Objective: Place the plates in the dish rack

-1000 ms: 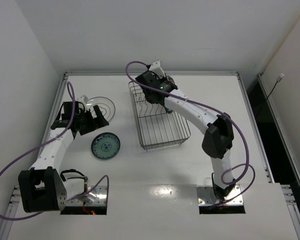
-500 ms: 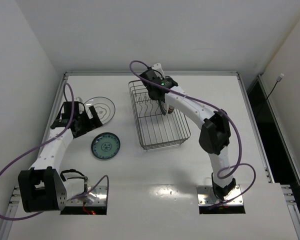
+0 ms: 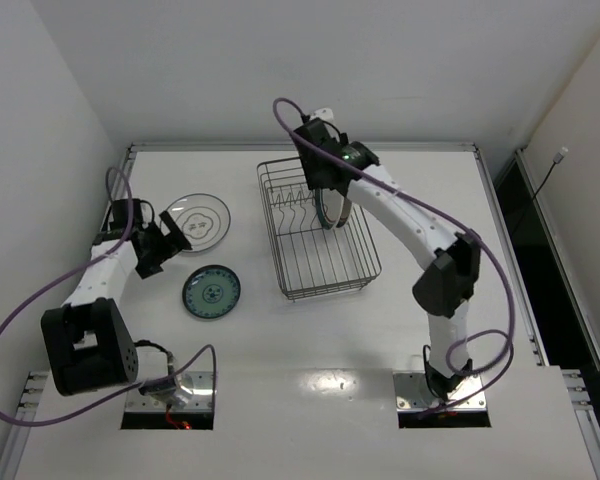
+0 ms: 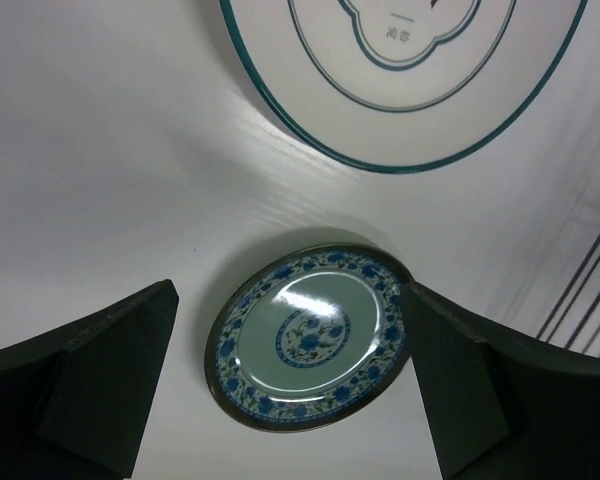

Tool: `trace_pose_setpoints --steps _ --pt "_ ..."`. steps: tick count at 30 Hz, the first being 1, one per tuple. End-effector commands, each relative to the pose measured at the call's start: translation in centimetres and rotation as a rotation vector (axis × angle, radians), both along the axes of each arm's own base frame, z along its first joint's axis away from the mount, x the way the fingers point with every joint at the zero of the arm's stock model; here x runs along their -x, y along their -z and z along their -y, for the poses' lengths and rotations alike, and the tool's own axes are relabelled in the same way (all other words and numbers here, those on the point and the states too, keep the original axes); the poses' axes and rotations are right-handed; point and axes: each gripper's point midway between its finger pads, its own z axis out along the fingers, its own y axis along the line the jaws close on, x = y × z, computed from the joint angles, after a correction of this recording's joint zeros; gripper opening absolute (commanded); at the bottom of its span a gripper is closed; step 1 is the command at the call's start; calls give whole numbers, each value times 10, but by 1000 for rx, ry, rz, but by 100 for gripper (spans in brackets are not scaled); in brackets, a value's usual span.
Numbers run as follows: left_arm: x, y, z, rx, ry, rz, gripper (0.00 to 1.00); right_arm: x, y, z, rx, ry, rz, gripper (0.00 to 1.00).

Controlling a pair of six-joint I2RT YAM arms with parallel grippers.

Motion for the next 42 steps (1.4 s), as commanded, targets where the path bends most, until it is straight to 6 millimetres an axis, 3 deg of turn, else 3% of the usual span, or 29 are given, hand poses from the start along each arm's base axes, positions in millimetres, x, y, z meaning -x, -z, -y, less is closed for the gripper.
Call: trace_pose_setpoints --steps 1,4,5,7,9,10,11,13,14,16,19,24,28,30,31,34,38,42 --pt "-25 -17 6 164 -1 106 91 30 -89 -15 -231 -137 116 54" --pt "-32 -10 -2 192 -69 126 91 54 -100 -23 -364 -219 127 55" --pt "-35 -7 -3 198 -76 124 91 62 -89 -20 -365 -221 95 55" --pt "-41 2 -8 217 -113 122 91 77 -97 -18 -416 -245 96 55" --pt "-45 11 -7 260 -123 121 91 91 -82 -19 -445 -267 49 55" --pt "-54 10 -10 280 -142 159 87 99 -89 -17 -472 -275 63 55" --pt "-54 21 -10 293 -157 146 84 107 -77 -16 -482 -277 27 55" --pt "-66 21 -13 309 -182 187 78 117 -66 -10 -492 -269 6 55" --pt "-65 27 -12 319 -194 181 77 125 -75 -8 -531 -273 24 55" --pt "-70 39 -13 338 -216 166 73 136 -65 -2 -538 -268 1 55" --pt "-75 52 -14 349 -229 148 69 149 -68 4 -565 -278 7 55" --pt "-89 58 -21 341 -236 147 39 166 -62 14 -585 -271 -1 55" --pt "-98 52 -24 326 -202 151 15 170 -56 18 -580 -260 -21 55" --pt "-103 40 -30 290 -195 177 10 171 -52 16 -584 -266 -30 55" --pt "-102 36 -34 283 -197 176 0 173 -51 17 -583 -266 -31 55" --pt "-109 7 -40 255 -172 232 0 174 -47 13 -594 -282 -41 55" --pt "-111 -42 -21 310 -51 337 0 177 -54 -1 -631 -371 -41 55" --pt "-95 -89 3 380 19 467 0 172 -63 -17 -683 -463 -32 55"
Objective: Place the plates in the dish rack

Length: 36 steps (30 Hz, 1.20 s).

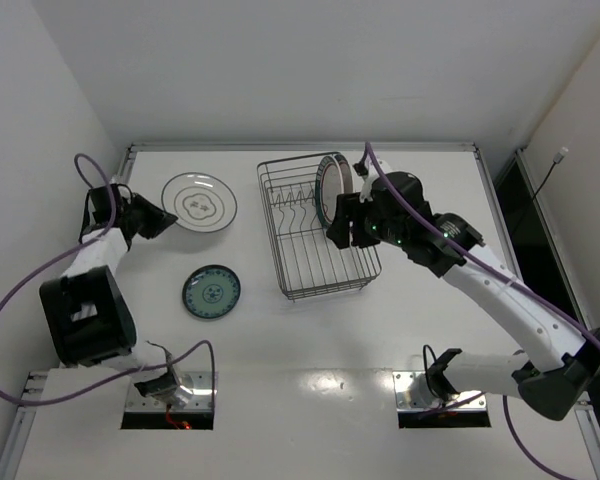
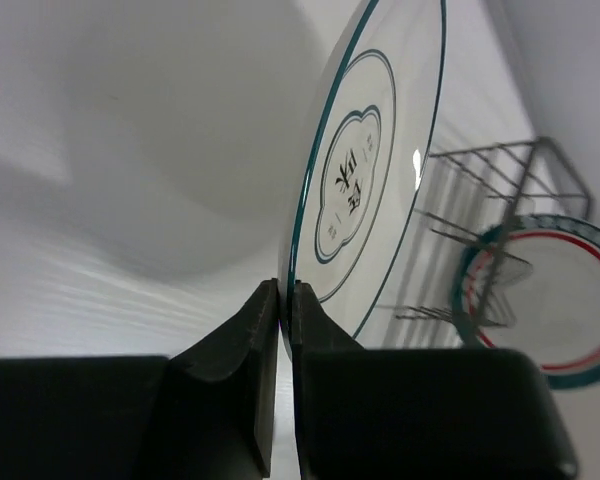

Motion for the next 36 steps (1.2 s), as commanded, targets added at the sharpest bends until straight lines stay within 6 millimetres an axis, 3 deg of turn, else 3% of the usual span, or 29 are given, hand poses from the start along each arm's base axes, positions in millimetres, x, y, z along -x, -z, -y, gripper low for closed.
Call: trace_pose_setpoints --steps 1,4,5,9,13,16,18,20,21,23,28,31,32,33,35,36 --pt "9 -86 27 39 104 262 0 -2 -22 -31 -115 -148 57 55" --pt "27 -113 55 86 188 354 0 -2 -31 -50 -199 -220 56 56" --pt "38 -133 65 78 213 409 0 -2 -30 -51 -220 -227 49 56" --pt "73 -167 92 75 288 517 0 -7 -17 -66 -329 -242 -11 64" --pt "105 -163 117 152 357 524 0 -8 8 -70 -410 -281 -89 70" --pt "121 -164 128 169 383 542 0 -16 7 -75 -506 -302 -89 70" --pt "126 -152 133 188 397 512 0 -15 15 -77 -545 -315 -106 70" --pt "131 -144 138 211 409 494 0 -19 9 -82 -597 -321 -84 70" --pt "135 -150 143 224 430 508 0 -19 14 -84 -605 -327 -93 70" --pt "139 -148 148 228 445 506 0 -23 10 -87 -625 -332 -71 70" --pt "148 -137 161 281 481 467 0 -32 24 -98 -654 -343 -121 66" --pt "151 -133 165 294 495 468 0 -34 29 -107 -663 -355 -140 50" --pt "152 -134 166 299 505 468 0 -35 27 -107 -672 -355 -137 40" --pt "153 -130 166 302 503 459 0 -34 35 -107 -665 -348 -155 17" --pt "156 -128 168 306 522 452 0 -36 39 -103 -663 -328 -179 0" --pt "157 -124 168 300 524 437 11 -36 43 -102 -655 -313 -192 0"
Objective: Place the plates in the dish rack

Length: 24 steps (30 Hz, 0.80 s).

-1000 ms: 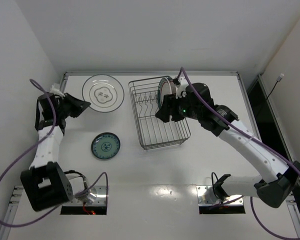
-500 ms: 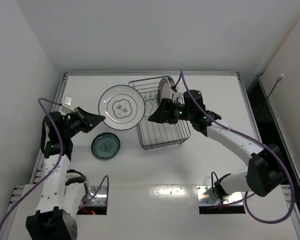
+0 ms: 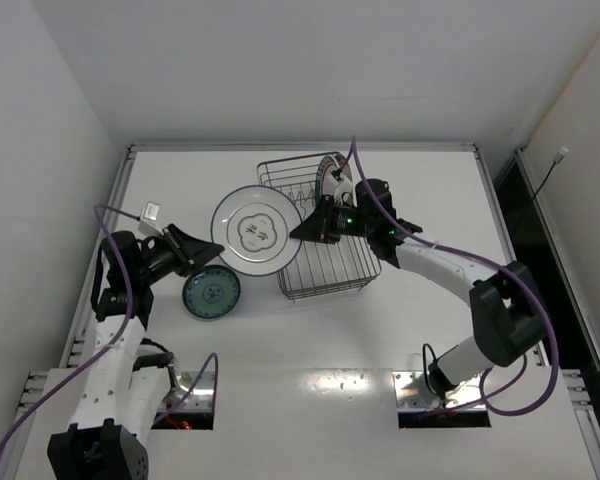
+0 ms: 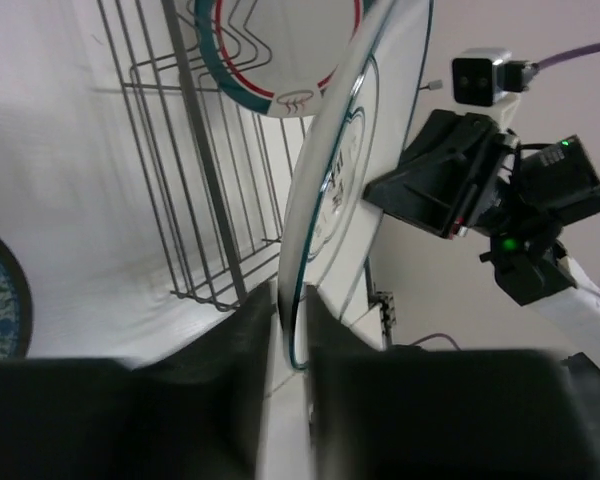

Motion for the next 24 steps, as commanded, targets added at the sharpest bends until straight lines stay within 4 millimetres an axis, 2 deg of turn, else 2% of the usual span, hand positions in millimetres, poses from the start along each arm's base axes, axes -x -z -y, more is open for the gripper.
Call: trace_pose_setpoints --steps 1,2,4,5,6,7,8,9,10,11,12,13,14,15,16,17,18,20,21,22,24 --pt "8 -16 8 8 58 61 25 -8 -23 2 -24 0 72 0" --pt "7 -14 6 -29 54 72 39 -12 -34 7 -17 21 95 0" --pt "7 7 -2 -88 11 -24 64 -23 -40 17 39 107 109 0" --pt "5 3 -8 -131 -9 -27 68 -28 -42 28 101 148 101 0" --pt "10 16 -13 -192 -11 -80 70 -41 -50 45 165 263 128 0" --pt "6 20 -23 -247 -60 -102 71 -49 -68 55 200 328 160 0" --pt "6 20 -28 -284 -82 -107 74 -49 -62 72 300 373 155 0" --pt "4 10 -35 -334 -99 -76 74 -57 -67 91 392 500 189 0" --pt "7 9 -39 -362 -120 -89 75 -61 -88 101 418 560 233 0" --pt "4 9 -50 -406 -171 -95 78 -65 -87 121 522 640 257 0" --pt "2 2 -55 -437 -189 -75 79 -67 -94 132 559 685 270 0" --pt "2 2 -59 -457 -205 -83 79 -74 -101 134 593 712 286 0" --pt "1 7 -68 -493 -243 -100 79 -76 -98 146 683 753 303 0" --pt "0 6 -73 -517 -264 -108 79 -80 -100 152 722 781 312 0" --pt "0 9 -79 -547 -278 -117 79 -83 -109 150 738 796 343 0" --pt "0 15 -87 -579 -307 -143 79 -90 -104 157 823 821 368 0" --pt "1 22 -90 -591 -319 -163 79 -93 -113 152 843 834 399 0" --pt "0 25 -91 -603 -309 -168 79 -99 -115 162 959 902 431 0" --pt "-2 23 -91 -603 -309 -167 79 -105 -113 156 1029 892 451 0" --pt "-5 24 -92 -603 -313 -154 79 -108 -114 162 1096 937 467 0" --pt "-5 24 -93 -598 -316 -155 80 -117 -116 161 1177 949 503 0"
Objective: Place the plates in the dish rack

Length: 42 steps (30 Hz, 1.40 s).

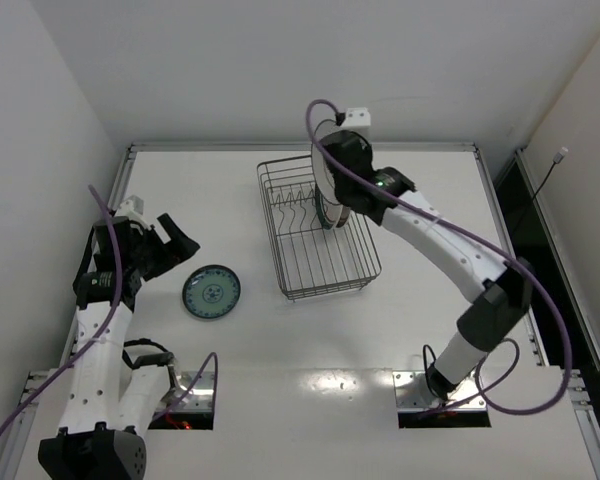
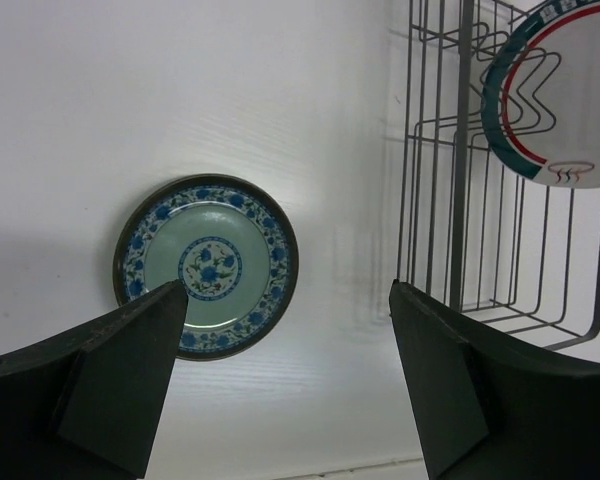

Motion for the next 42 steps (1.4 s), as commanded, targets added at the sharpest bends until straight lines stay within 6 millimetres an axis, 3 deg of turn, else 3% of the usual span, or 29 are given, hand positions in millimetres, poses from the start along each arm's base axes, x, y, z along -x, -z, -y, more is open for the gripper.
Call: trace_pose_setpoints --steps 1,6,12,19,20,22,24,27,30,31,34,37,38,42 --pt "-2 -2 -10 -49 -20 15 80 -15 -5 20 270 155 46 0" --pt "-2 0 -9 -51 -6 9 80 -23 6 -2 372 151 63 0" --pt "-2 0 -9 -51 -6 9 80 -34 43 -16 431 138 15 0" --pt "-2 0 -9 -51 -6 9 80 -36 61 -44 420 86 -42 0" --pt "-3 2 -9 -49 -6 0 80 -39 77 -50 429 70 -79 0" --pt "-3 2 -9 -49 -6 0 80 -43 81 -58 408 65 -103 0" --pt "-4 5 -9 -47 -6 -11 80 -41 103 -63 405 48 -162 0" --pt "-4 6 -8 -40 2 -19 80 -37 114 -73 339 7 -200 4" --pt "-5 10 -8 -45 8 -31 80 -33 121 -76 282 -22 -238 14" --pt "-6 13 -8 -43 8 -43 80 -31 112 -77 261 -32 -228 22" --pt "-5 23 -7 -17 -6 -88 80 -27 103 -73 235 -49 -237 33" --pt "-6 36 -1 48 -20 -114 80 -19 70 -75 205 -94 -200 46" --pt "-5 42 0 68 -35 -128 80 -19 56 -75 199 -102 -178 56" --pt "7 75 1 149 -139 -240 84 10 -11 -72 206 -162 -94 72"
